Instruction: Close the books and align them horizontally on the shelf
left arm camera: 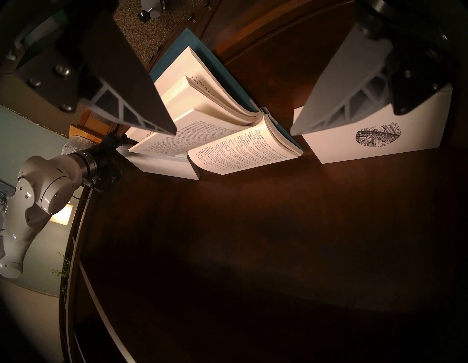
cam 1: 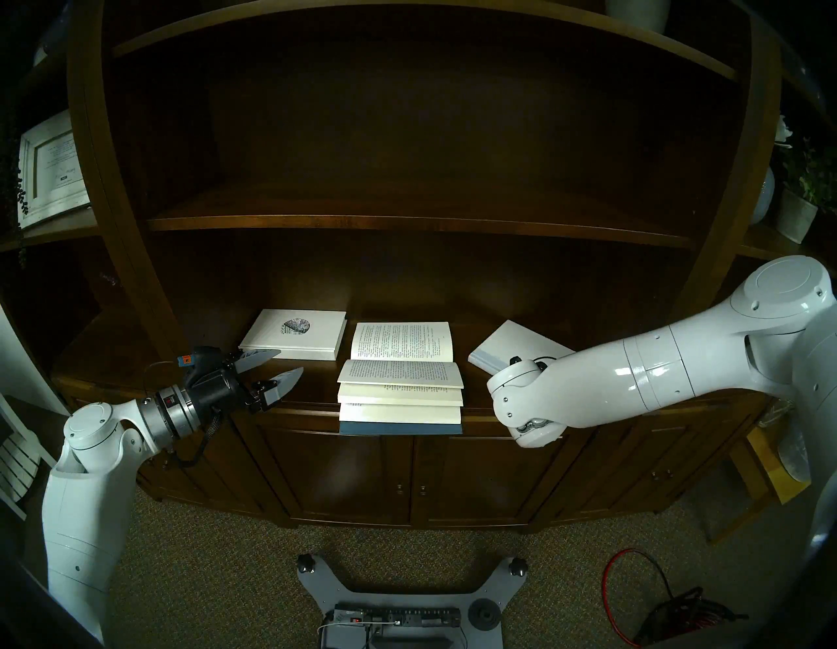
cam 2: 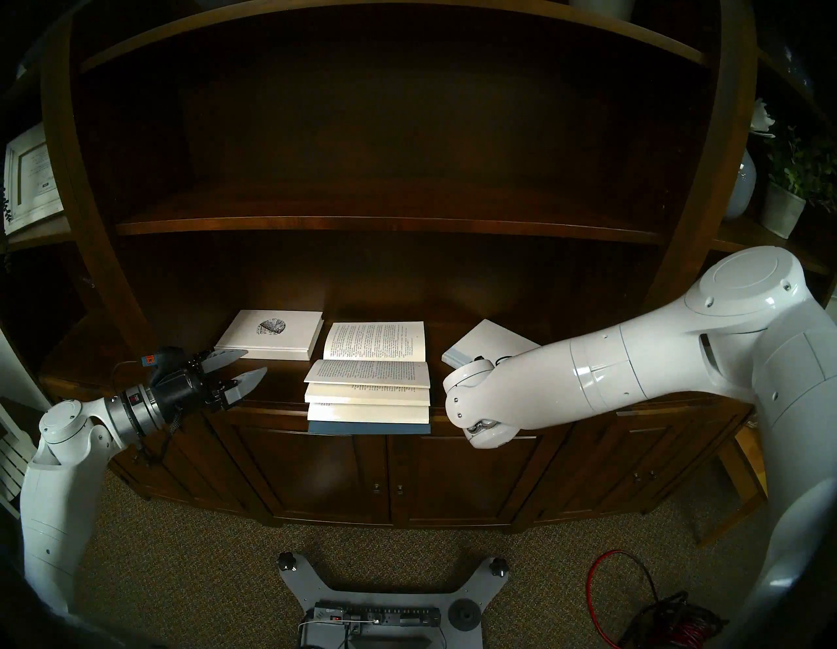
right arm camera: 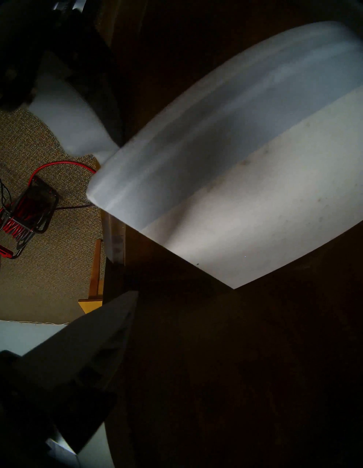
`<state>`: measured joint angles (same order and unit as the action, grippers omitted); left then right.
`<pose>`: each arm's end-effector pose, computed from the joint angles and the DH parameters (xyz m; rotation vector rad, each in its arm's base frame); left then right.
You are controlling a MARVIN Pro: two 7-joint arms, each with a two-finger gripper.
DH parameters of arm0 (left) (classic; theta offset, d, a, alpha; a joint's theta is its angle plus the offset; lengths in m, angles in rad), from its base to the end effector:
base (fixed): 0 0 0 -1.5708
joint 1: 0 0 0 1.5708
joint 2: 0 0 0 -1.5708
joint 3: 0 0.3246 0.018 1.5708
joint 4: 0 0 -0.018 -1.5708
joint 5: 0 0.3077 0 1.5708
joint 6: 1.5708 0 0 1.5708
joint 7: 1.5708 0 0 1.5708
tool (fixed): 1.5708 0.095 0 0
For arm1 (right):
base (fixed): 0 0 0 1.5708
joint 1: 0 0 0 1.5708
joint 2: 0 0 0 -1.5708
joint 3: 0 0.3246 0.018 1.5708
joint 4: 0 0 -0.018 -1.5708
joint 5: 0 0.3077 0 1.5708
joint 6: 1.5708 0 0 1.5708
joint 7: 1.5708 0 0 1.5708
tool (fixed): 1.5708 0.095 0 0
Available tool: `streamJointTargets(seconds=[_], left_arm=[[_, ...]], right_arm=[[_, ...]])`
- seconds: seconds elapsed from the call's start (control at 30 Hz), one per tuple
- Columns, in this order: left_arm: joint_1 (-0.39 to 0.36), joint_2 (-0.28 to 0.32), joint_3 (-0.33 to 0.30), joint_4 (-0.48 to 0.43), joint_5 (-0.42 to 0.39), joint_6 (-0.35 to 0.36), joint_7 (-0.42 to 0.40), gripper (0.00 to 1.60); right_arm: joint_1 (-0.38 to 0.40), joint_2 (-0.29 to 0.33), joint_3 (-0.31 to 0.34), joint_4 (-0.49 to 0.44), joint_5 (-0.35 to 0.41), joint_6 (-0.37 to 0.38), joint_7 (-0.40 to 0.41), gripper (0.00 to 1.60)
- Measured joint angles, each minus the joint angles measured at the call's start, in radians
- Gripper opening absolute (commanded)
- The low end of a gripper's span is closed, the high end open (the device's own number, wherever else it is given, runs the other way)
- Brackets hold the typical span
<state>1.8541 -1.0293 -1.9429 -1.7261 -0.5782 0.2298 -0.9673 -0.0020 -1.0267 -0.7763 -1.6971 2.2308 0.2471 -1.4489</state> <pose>0.3064 0.1894 -0.2800 1.9122 -0.5951 1.6067 0.4258 -0.0187 -0.2860 2.2645 0.2711 0.5795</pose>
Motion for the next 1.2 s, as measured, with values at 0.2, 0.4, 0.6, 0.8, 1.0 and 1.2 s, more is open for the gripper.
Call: streamJointTargets(seconds=[0.2, 0.4, 0.6, 0.8, 1.0, 1.2], left_arm=[[0.000, 0.000, 0.000, 0.000, 0.000, 0.000, 0.000, 1.60], [0.000, 0.000, 0.000, 0.000, 0.001, 0.000, 0.000, 1.60], [0.000, 0.000, 0.000, 0.001, 0.001, 0.000, 0.000, 1.60], [0.000, 0.000, 0.000, 0.001, 0.001, 0.000, -0.001, 1.60], [0.000, 0.001, 0.000, 0.001, 0.001, 0.000, -0.001, 1.60], [0.000, 0.001, 0.000, 0.001, 0.002, 0.000, -0.001, 1.60]], right_arm=[[0.019, -0.008, -0.023, -0.011, 0.005, -0.003, 0.003, 1.60], [0.033, -0.010, -0.030, -0.019, 0.016, -0.005, 0.002, 1.60], [0.043, -0.008, -0.031, -0.030, 0.024, -0.017, -0.004, 1.60], [0.053, -0.010, -0.034, -0.044, 0.026, -0.028, -0.006, 1.60], [0.063, -0.012, -0.035, -0.052, 0.027, -0.034, -0.007, 1.60], [0.086, -0.024, -0.031, -0.052, 0.017, -0.042, -0.006, 1.60]])
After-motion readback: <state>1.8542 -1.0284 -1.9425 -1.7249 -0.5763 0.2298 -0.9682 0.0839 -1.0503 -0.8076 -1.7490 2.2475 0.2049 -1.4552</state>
